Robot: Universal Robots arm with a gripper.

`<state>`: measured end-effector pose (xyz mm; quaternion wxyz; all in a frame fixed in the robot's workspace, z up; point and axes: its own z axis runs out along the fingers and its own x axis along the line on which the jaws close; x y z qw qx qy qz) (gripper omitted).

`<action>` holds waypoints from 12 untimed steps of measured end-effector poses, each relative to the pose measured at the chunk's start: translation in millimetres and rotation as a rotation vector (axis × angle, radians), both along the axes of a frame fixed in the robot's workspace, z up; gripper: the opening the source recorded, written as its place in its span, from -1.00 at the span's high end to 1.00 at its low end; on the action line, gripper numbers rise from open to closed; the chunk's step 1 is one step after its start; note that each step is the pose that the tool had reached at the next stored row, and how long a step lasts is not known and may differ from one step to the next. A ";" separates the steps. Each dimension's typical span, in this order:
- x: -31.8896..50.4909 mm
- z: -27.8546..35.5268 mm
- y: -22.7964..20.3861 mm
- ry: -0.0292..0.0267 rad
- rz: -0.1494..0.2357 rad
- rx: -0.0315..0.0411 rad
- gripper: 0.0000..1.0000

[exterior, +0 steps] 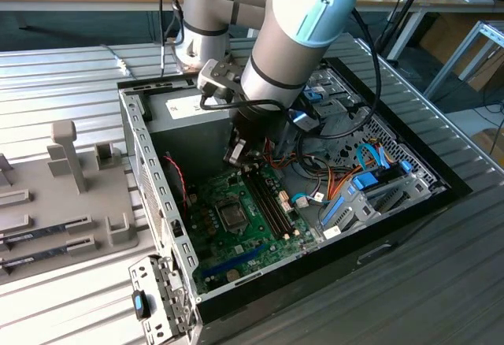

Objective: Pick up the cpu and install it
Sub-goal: 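Install the first cpu locking lever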

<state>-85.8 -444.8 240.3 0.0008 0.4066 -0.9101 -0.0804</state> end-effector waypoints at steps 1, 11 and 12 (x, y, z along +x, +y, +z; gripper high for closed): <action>0.0 0.0 -1.3 -0.0001 0.000 0.0000 0.79; -0.1 1.6 -11.0 0.0000 0.000 -0.0001 0.79; 0.0 2.7 -11.1 -0.0001 0.000 0.0000 0.79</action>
